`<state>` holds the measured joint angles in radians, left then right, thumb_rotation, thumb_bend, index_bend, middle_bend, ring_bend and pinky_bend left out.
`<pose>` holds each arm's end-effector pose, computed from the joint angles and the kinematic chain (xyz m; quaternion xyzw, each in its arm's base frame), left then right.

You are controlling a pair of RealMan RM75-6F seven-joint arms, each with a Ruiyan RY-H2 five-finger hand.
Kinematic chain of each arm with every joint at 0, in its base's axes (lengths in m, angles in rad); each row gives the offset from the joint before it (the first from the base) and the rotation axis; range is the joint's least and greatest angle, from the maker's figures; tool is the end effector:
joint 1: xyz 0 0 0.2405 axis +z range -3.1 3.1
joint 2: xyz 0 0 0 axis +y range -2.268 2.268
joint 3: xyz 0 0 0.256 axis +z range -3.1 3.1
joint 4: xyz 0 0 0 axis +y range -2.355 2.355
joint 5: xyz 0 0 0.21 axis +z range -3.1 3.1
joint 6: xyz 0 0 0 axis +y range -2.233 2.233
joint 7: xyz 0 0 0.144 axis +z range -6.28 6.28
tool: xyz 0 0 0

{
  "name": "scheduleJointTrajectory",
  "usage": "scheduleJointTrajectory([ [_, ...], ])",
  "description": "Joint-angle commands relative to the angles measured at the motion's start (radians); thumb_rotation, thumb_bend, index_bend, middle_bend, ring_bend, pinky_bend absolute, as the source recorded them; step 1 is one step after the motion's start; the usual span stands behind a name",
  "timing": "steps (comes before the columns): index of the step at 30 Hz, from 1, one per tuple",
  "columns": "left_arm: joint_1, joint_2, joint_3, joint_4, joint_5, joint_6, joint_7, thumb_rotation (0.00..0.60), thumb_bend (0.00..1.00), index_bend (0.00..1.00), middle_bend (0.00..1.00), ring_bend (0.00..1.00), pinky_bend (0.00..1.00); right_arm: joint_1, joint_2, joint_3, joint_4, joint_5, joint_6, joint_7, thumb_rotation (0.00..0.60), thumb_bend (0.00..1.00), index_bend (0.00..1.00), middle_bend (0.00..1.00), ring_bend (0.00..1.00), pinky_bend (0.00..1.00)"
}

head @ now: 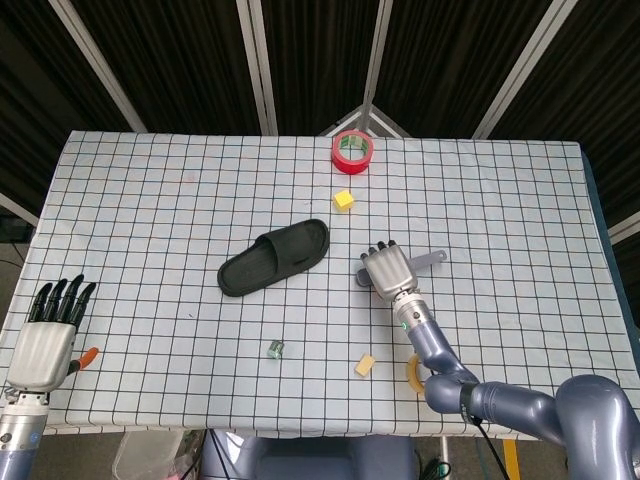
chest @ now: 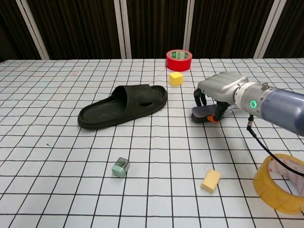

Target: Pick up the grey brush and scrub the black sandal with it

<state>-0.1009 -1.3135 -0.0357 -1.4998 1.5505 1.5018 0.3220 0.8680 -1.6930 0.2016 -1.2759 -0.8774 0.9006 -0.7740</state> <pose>-0.3030 0.1828 0.1035 -0.6516 -0.2960 -0.3317 0.6147 -0.1398 -0.3788 -0.0507 0.7901 -0.2724 0.2458 0.4910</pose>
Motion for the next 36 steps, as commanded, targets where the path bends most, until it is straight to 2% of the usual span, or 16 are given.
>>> scheduleJointTrajectory([
  [1, 0.000, 0.000, 0.001, -0.001, -0.001, -0.001, 0.001, 0.597, 0.09, 0.00, 0.00, 0.00, 0.06, 0.001, 0.000, -0.003, -0.001, 0.000, 0.004, 0.001, 0.600, 0.39, 0.48, 0.42, 0.31, 0.35],
  [7, 0.000, 0.000, 0.003, -0.001, -0.001, 0.001, 0.002, 0.596, 0.10, 0.00, 0.00, 0.00, 0.06, 0.001, -0.003, -0.010, 0.009, 0.004, 0.005, 0.014, 0.600, 0.41, 0.58, 0.51, 0.41, 0.45],
  [9, -0.001, 0.001, 0.005, -0.001, 0.001, 0.000, 0.002, 0.596, 0.14, 0.00, 0.00, 0.00, 0.06, 0.001, -0.004, -0.013, 0.013, 0.000, 0.006, 0.022, 0.600, 0.43, 0.62, 0.54, 0.45, 0.48],
  [11, -0.004, 0.001, 0.009, 0.001, 0.008, -0.003, -0.003, 0.597, 0.22, 0.00, 0.00, 0.00, 0.06, 0.000, -0.005, -0.014, 0.016, -0.009, 0.006, 0.035, 0.600, 0.47, 0.65, 0.56, 0.47, 0.49],
  [18, -0.040, -0.003, 0.032, 0.009, 0.045, -0.060, -0.043, 0.596, 0.39, 0.00, 0.00, 0.00, 0.06, -0.003, 0.009, -0.024, 0.012, -0.054, 0.012, 0.075, 0.600, 0.50, 0.67, 0.58, 0.49, 0.50],
  [21, -0.085, -0.015, 0.031, 0.001, 0.062, -0.118, -0.034, 0.593, 0.42, 0.00, 0.00, 0.00, 0.06, -0.004, 0.028, -0.020, -0.008, -0.066, 0.025, 0.079, 0.600, 0.50, 0.67, 0.58, 0.49, 0.50],
  [25, -0.158, -0.035, 0.017, -0.020, 0.062, -0.223, -0.011, 0.550, 0.43, 0.00, 0.00, 0.00, 0.06, 0.000, 0.058, -0.009, -0.050, -0.075, 0.041, 0.073, 0.600, 0.50, 0.67, 0.58, 0.49, 0.50],
  [30, -0.257, -0.069, -0.032, -0.043, -0.002, -0.369, 0.019, 0.548, 0.44, 0.00, 0.00, 0.00, 0.06, 0.014, 0.097, 0.012, -0.115, -0.064, 0.047, 0.057, 0.600, 0.50, 0.67, 0.58, 0.49, 0.50],
  [36, -0.339, -0.104, -0.075, -0.043, -0.049, -0.465, 0.022, 0.552, 0.47, 0.00, 0.00, 0.00, 0.06, 0.047, 0.118, 0.030, -0.161, -0.038, 0.035, 0.020, 0.600, 0.50, 0.67, 0.58, 0.50, 0.51],
])
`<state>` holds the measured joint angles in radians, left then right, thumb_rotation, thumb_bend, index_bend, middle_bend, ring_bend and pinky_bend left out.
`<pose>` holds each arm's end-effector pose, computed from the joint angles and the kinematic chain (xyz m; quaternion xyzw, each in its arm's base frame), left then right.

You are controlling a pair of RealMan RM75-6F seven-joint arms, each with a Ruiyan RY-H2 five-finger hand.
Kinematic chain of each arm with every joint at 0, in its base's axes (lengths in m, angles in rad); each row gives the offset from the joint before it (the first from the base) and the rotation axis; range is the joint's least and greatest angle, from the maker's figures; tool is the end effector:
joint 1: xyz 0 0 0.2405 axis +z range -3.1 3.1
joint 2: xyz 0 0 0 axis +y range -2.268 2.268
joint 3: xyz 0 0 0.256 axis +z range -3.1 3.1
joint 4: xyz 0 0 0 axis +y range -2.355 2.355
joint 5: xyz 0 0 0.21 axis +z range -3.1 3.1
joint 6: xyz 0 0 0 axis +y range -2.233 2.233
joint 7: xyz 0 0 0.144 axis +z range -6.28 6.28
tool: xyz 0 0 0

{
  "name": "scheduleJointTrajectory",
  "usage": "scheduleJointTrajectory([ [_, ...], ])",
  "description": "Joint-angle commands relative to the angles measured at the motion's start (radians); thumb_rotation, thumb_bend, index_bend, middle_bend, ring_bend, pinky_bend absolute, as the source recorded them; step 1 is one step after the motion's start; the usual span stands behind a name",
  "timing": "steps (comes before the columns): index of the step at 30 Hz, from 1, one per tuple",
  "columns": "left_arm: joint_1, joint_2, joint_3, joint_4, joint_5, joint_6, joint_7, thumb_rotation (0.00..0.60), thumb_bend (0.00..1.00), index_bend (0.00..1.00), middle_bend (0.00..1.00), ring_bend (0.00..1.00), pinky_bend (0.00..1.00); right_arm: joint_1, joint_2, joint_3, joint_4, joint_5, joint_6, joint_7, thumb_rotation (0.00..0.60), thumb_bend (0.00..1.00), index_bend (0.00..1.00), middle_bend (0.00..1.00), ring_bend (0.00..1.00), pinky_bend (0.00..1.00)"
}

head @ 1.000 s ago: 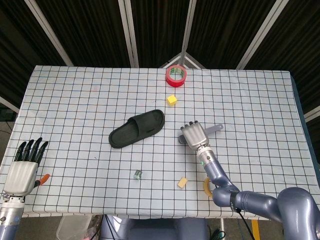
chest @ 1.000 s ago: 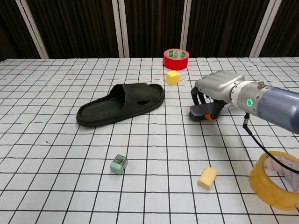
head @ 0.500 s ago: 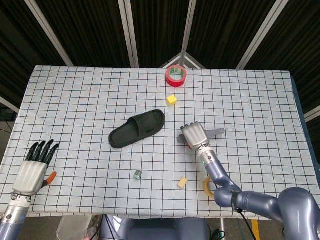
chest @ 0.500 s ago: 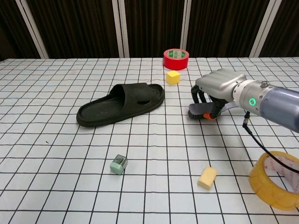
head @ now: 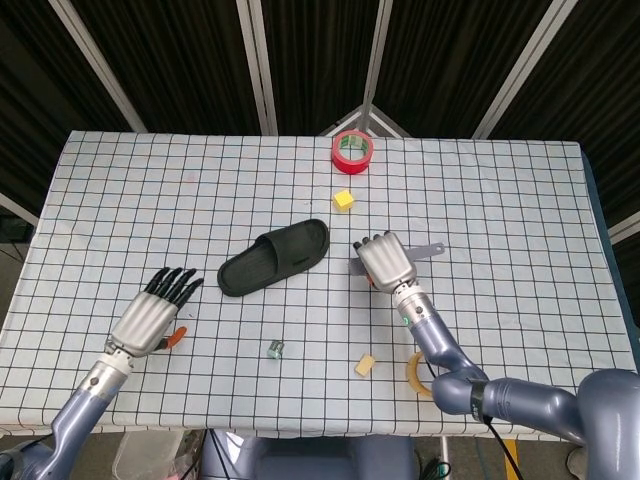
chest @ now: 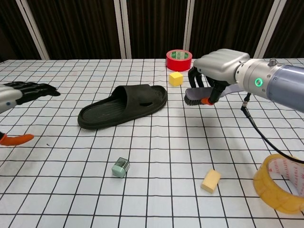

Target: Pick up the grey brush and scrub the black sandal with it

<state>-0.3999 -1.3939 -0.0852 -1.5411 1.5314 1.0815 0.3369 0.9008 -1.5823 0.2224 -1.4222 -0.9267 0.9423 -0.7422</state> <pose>-0.2287 0.2597 0.0264 -0.7735 -0.3005 -0.3350 0.4462 -0.1074 -0.3817 -0.0173 0.7875 -0.2454 0.2976 0.4806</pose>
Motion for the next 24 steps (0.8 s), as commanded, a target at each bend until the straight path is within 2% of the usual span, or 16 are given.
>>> scheduleJointTrajectory([
  [1, -0.053, -0.030, -0.032, 0.002, -0.041, -0.062, 0.010, 0.553, 0.48, 0.00, 0.00, 0.00, 0.06, 0.021, 0.008, 0.015, -0.021, 0.018, -0.011, -0.016, 0.600, 0.50, 0.67, 0.58, 0.50, 0.52],
  [9, -0.157, -0.114, -0.072, 0.067, -0.145, -0.192, 0.050, 0.553, 0.48, 0.00, 0.00, 0.00, 0.06, 0.105, -0.009, 0.076, -0.060, 0.080, -0.031, -0.044, 0.600, 0.51, 0.69, 0.59, 0.51, 0.53],
  [14, -0.209, -0.154, -0.086, 0.103, -0.227, -0.259, 0.049, 0.552, 0.49, 0.00, 0.01, 0.00, 0.06, 0.171, -0.057, 0.096, -0.036, 0.132, -0.046, -0.061, 0.600, 0.51, 0.69, 0.59, 0.51, 0.53],
  [24, -0.247, -0.162, -0.057, 0.105, -0.282, -0.284, 0.081, 0.554, 0.55, 0.00, 0.01, 0.00, 0.06, 0.226, -0.094, 0.097, -0.007, 0.166, -0.057, -0.040, 0.600, 0.51, 0.69, 0.60, 0.52, 0.53],
])
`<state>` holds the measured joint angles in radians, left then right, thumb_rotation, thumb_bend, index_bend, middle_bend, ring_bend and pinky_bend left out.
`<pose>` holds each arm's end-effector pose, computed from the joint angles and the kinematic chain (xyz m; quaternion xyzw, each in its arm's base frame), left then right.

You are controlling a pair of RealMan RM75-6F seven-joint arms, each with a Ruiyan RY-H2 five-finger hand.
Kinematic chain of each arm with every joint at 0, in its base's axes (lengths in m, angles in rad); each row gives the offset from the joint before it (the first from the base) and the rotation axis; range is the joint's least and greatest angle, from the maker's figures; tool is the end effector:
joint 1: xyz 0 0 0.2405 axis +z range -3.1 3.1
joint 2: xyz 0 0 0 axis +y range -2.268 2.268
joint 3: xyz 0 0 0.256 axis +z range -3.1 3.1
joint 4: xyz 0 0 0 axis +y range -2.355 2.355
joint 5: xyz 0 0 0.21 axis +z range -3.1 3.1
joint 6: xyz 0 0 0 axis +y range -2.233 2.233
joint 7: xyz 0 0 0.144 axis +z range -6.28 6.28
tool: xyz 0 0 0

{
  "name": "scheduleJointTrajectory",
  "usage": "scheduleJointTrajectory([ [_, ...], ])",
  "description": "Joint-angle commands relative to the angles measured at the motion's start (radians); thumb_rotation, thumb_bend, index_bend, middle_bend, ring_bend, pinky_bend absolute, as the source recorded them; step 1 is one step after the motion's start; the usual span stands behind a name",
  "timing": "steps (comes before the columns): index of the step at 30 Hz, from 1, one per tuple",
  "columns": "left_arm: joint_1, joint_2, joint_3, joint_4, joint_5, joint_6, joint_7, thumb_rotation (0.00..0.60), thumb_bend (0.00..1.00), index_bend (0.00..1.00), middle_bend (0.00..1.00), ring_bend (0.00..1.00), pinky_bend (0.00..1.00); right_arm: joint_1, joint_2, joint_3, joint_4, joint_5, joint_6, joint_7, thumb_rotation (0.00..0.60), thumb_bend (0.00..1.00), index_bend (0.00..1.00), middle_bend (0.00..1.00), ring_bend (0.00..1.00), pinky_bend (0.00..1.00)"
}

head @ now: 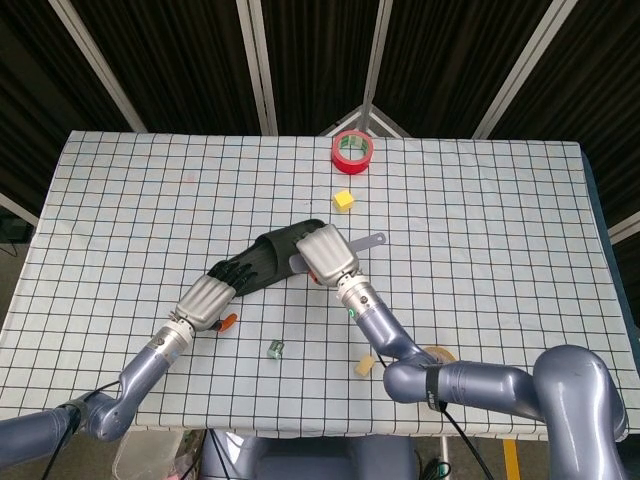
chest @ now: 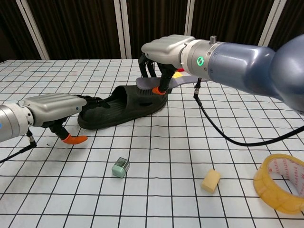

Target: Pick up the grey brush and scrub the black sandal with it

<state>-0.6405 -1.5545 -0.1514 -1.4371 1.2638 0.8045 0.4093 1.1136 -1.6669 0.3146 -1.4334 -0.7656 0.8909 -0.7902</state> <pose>-0.1812 0.3140 -0.0386 -0.8098 -0.3396 -0.2898 0.3808 -0.0094 -0.3872 -0.0431 0.8013 -0.2532 0.3466 0.4167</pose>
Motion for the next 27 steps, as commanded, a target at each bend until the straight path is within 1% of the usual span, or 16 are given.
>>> scheduleJointTrajectory([
  [1, -0.008, -0.002, 0.011, 0.001, -0.020, -0.007, 0.011, 0.554, 0.55, 0.00, 0.02, 0.00, 0.06, 0.017, -0.012, 0.006, 0.006, 0.007, -0.005, 0.010, 0.600, 0.51, 0.69, 0.60, 0.52, 0.53],
  [11, -0.021, 0.006, 0.030, -0.001, -0.086, 0.001, 0.044, 0.555, 0.58, 0.00, 0.02, 0.00, 0.06, 0.069, -0.062, 0.024, 0.031, -0.003, 0.003, 0.046, 0.600, 0.52, 0.69, 0.60, 0.52, 0.53],
  [18, -0.035, 0.014, 0.040, -0.006, -0.119, -0.005, 0.046, 0.553, 0.58, 0.00, 0.05, 0.02, 0.06, 0.097, -0.107, 0.015, 0.082, 0.003, -0.007, 0.064, 0.600, 0.53, 0.69, 0.60, 0.52, 0.53],
  [22, -0.042, 0.013, 0.047, 0.003, -0.122, -0.003, 0.035, 0.553, 0.58, 0.01, 0.05, 0.02, 0.06, 0.108, -0.131, 0.007, 0.121, -0.013, -0.011, 0.083, 0.600, 0.53, 0.69, 0.60, 0.52, 0.53],
  [27, -0.052, 0.013, 0.053, 0.016, -0.140, -0.010, 0.033, 0.554, 0.58, 0.01, 0.05, 0.02, 0.06, 0.114, -0.165, 0.011, 0.184, -0.038, -0.021, 0.134, 0.600, 0.55, 0.70, 0.60, 0.53, 0.55],
])
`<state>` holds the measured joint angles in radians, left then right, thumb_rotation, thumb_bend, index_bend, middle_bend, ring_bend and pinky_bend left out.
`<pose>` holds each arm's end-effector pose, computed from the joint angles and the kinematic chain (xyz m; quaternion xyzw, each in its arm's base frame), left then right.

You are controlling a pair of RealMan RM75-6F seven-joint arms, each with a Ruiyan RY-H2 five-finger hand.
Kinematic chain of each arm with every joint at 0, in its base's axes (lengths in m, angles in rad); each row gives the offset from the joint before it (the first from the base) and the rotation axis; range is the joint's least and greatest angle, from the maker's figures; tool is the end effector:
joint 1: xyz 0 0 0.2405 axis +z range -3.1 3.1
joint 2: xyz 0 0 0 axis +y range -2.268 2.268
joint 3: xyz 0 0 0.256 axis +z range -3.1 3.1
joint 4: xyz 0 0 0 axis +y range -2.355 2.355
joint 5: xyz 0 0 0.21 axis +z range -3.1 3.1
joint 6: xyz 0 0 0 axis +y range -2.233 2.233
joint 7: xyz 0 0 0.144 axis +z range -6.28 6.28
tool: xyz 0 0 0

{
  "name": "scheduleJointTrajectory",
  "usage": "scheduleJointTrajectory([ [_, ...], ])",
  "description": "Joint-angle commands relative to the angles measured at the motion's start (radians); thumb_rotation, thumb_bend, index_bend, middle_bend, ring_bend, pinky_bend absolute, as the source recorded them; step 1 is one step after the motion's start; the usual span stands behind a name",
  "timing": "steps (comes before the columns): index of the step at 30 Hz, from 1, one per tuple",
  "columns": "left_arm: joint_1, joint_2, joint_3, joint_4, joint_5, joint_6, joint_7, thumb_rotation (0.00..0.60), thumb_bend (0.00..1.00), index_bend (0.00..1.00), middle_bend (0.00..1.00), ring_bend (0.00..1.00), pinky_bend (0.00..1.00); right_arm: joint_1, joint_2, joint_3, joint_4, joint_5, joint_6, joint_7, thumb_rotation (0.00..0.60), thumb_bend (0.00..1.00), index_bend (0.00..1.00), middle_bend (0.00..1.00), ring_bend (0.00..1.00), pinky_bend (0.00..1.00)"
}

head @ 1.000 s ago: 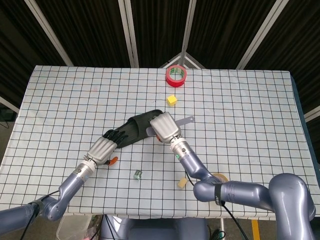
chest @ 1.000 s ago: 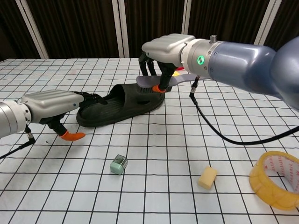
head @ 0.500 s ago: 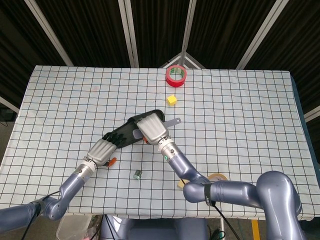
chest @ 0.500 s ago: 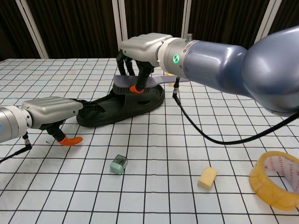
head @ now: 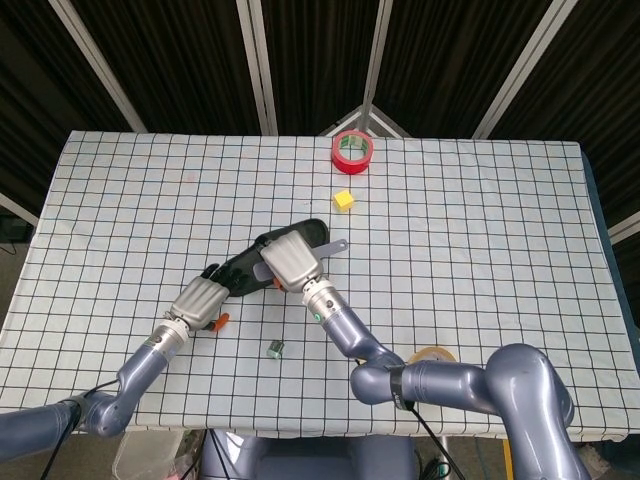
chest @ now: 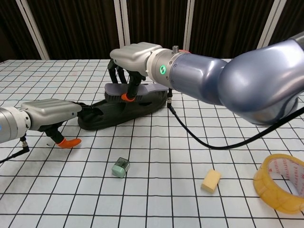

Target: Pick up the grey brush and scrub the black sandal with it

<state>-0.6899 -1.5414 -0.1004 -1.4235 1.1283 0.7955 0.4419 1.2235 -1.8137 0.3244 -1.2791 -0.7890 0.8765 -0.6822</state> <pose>-0.1946 0.3196 -0.0394 -0.8089 -0.3596 -0.2510 0.3916 0.0307 -0.3838 -0.0812 0.8011 -0.2620 0.3814 0.3796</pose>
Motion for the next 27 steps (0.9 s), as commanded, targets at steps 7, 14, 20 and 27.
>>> scheduleJointTrajectory([
  [7, -0.013, -0.001, 0.009, 0.009, -0.026, -0.006, 0.003, 0.552, 0.58, 0.01, 0.05, 0.02, 0.06, 0.007, -0.044, 0.005, 0.100, -0.026, -0.026, 0.072, 0.600, 0.55, 0.70, 0.60, 0.53, 0.55],
  [14, -0.017, 0.003, 0.018, 0.003, -0.043, 0.005, 0.014, 0.551, 0.58, 0.01, 0.05, 0.02, 0.06, 0.001, -0.050, 0.002, 0.147, -0.023, -0.035, 0.089, 0.600, 0.55, 0.70, 0.60, 0.53, 0.55],
  [20, -0.018, 0.008, 0.025, -0.010, -0.056, 0.020, 0.026, 0.549, 0.58, 0.01, 0.05, 0.02, 0.06, -0.014, -0.043, -0.009, 0.179, -0.009, -0.044, 0.089, 0.600, 0.55, 0.70, 0.60, 0.53, 0.55],
  [27, -0.021, 0.014, 0.034, -0.027, -0.064, 0.035, 0.037, 0.548, 0.58, 0.01, 0.05, 0.02, 0.06, -0.040, -0.019, -0.035, 0.200, 0.002, -0.034, 0.058, 0.600, 0.55, 0.70, 0.60, 0.53, 0.55],
])
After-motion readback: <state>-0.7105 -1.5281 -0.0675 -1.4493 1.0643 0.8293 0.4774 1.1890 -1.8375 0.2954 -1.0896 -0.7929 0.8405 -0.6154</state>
